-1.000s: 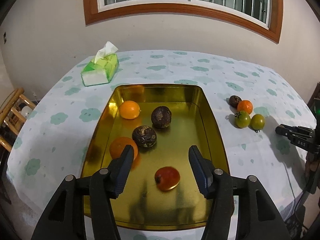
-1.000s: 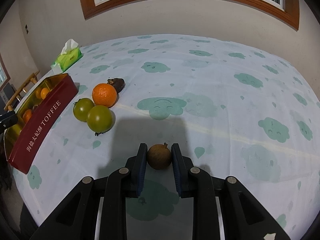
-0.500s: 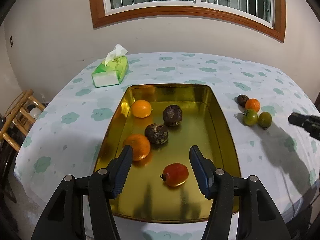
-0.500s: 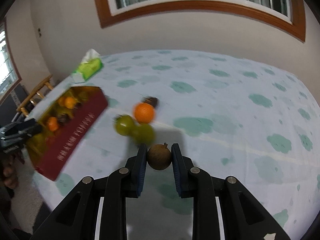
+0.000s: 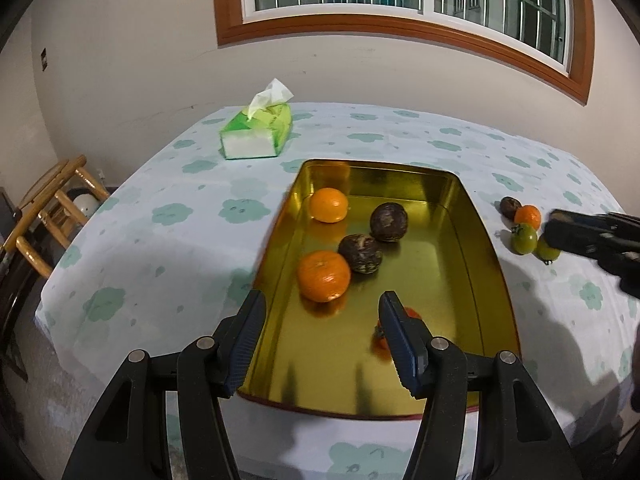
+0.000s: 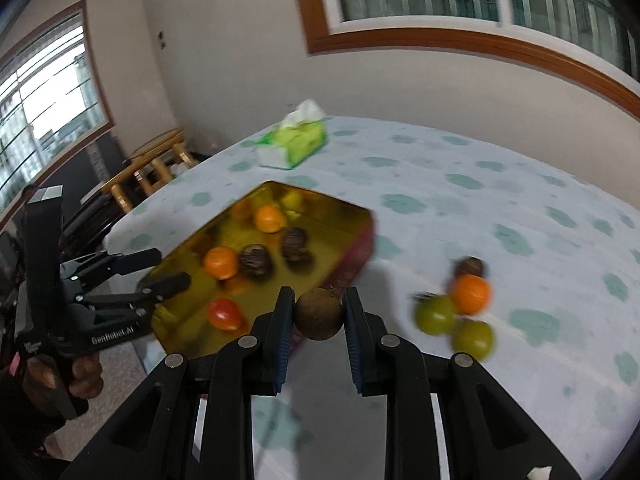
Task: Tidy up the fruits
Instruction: 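Carry the small tan fruit into the gold tray and open the right gripper, then move the left gripper to the dark green tomato and close on it, then lift the dark green tomato and carry it over the tray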
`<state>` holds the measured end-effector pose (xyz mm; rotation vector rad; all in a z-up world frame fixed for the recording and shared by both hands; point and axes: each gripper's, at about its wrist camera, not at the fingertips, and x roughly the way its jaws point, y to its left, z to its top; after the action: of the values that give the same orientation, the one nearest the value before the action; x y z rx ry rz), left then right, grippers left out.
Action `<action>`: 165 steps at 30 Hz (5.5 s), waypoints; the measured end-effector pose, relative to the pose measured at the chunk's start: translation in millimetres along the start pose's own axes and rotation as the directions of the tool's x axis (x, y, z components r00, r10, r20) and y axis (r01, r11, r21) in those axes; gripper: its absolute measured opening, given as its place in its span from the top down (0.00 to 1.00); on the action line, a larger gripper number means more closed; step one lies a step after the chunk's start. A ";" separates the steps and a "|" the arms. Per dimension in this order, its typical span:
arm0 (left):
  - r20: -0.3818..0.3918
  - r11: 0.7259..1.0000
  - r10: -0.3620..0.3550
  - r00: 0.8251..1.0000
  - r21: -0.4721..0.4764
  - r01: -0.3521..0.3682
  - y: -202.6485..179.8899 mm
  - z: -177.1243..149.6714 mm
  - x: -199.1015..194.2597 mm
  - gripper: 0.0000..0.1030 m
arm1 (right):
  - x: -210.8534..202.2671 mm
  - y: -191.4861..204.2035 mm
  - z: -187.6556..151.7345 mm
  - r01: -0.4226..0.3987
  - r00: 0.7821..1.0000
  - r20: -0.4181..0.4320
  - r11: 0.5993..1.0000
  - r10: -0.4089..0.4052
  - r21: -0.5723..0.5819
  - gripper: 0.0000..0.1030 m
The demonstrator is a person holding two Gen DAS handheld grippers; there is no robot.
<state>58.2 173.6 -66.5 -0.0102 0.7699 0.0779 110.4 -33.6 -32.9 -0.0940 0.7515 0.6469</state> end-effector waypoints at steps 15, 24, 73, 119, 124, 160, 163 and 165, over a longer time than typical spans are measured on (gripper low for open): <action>0.012 1.000 0.017 1.000 0.007 -0.017 8.4 -5.5 -8.2 0.35 | 89.0 36.7 21.7 -0.056 0.995 -0.088 0.997 0.052 -0.053 0.68; 0.041 0.994 -0.079 0.996 0.083 0.075 -10.2 1.8 -24.3 0.35 | 7.4 -28.4 0.8 0.081 0.991 0.105 0.994 -0.088 0.069 0.64; -0.523 0.765 -0.512 0.682 0.083 0.639 -190.1 81.7 133.7 0.67 | -62.3 -199.1 -125.8 0.281 0.959 -0.057 0.902 -0.278 0.329 0.59; -0.156 0.944 -0.284 0.946 0.127 0.304 -127.3 49.1 2.0 0.66 | -54.4 -186.1 -121.0 0.317 0.948 -0.086 0.911 -0.305 0.263 0.46; -0.133 0.958 -0.244 0.961 0.121 0.260 -109.4 43.6 -1.2 0.66 | -50.3 -180.4 -119.1 0.339 0.941 -0.104 0.914 -0.323 0.223 0.41; -0.085 0.987 -0.104 0.991 0.111 0.113 -64.1 24.3 14.0 0.65 | -42.9 -178.7 -116.6 0.414 0.908 -0.148 0.894 -0.392 0.170 0.26; -0.081 0.990 -0.095 0.992 0.101 0.103 -58.7 23.5 16.2 0.65 | -45.4 -180.1 -117.0 0.454 0.890 -0.143 0.873 -0.433 0.177 0.25; -0.081 0.992 -0.083 0.993 0.093 0.090 -53.7 23.0 18.2 0.65 | -51.3 -181.7 -116.2 0.432 0.902 -0.114 0.874 -0.416 0.223 0.26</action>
<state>91.1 122.1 -63.7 0.0460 0.8483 -0.0424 116.9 -241.1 -110.7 -0.0507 0.8325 0.1279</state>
